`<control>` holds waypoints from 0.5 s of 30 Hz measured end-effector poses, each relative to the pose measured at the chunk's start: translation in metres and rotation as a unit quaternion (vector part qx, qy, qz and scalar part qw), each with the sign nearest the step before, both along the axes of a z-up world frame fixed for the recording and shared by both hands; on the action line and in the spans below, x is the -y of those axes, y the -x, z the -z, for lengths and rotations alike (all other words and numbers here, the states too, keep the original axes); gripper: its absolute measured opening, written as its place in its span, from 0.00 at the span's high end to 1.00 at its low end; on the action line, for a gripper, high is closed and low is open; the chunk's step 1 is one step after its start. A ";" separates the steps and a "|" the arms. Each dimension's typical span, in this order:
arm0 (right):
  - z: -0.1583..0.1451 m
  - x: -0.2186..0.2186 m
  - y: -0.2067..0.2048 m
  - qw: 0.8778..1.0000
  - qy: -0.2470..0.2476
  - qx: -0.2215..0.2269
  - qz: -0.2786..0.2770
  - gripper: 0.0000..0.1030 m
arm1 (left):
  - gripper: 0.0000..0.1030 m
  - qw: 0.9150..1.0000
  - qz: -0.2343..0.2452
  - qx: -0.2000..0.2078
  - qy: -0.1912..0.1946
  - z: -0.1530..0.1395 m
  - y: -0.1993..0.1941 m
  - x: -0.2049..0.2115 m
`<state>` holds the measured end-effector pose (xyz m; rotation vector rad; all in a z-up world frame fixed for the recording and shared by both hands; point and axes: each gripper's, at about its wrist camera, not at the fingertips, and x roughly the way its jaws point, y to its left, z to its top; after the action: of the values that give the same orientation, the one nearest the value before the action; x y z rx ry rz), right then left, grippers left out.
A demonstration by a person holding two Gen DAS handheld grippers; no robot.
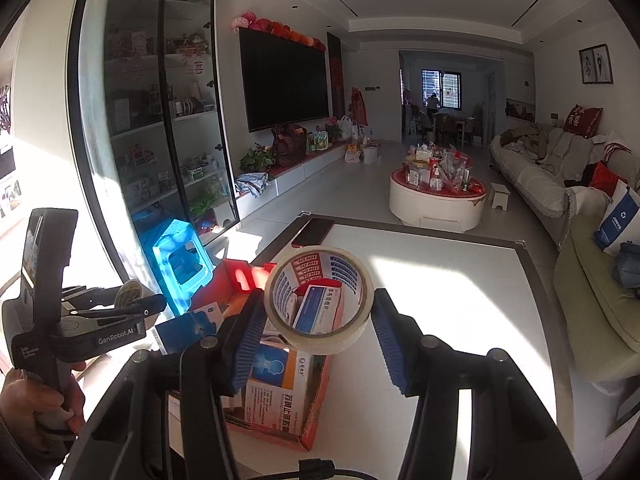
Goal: Organize objects
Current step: 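Carry both tape rolls in both tools over to the cardboard box, then lower both held tape rolls down into the cardboard box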
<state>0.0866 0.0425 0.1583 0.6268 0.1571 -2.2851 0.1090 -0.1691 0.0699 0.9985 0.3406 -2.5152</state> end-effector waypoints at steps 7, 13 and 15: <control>0.016 0.031 -0.011 0.999 -0.017 0.016 -0.044 0.49 | 0.49 0.999 0.027 0.014 0.011 0.005 0.013 -0.020; 0.027 0.043 -0.009 0.998 -0.028 0.030 -0.054 0.49 | 0.49 1.000 0.021 0.019 0.011 0.009 0.017 -0.012; 0.029 0.047 -0.006 0.997 -0.029 0.034 -0.057 0.49 | 0.49 1.000 0.018 0.019 0.013 0.009 0.018 -0.009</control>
<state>0.0930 -0.0042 0.1297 0.7062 0.2225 -2.1535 0.0907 -0.1603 0.0613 1.0498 0.2814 -2.5230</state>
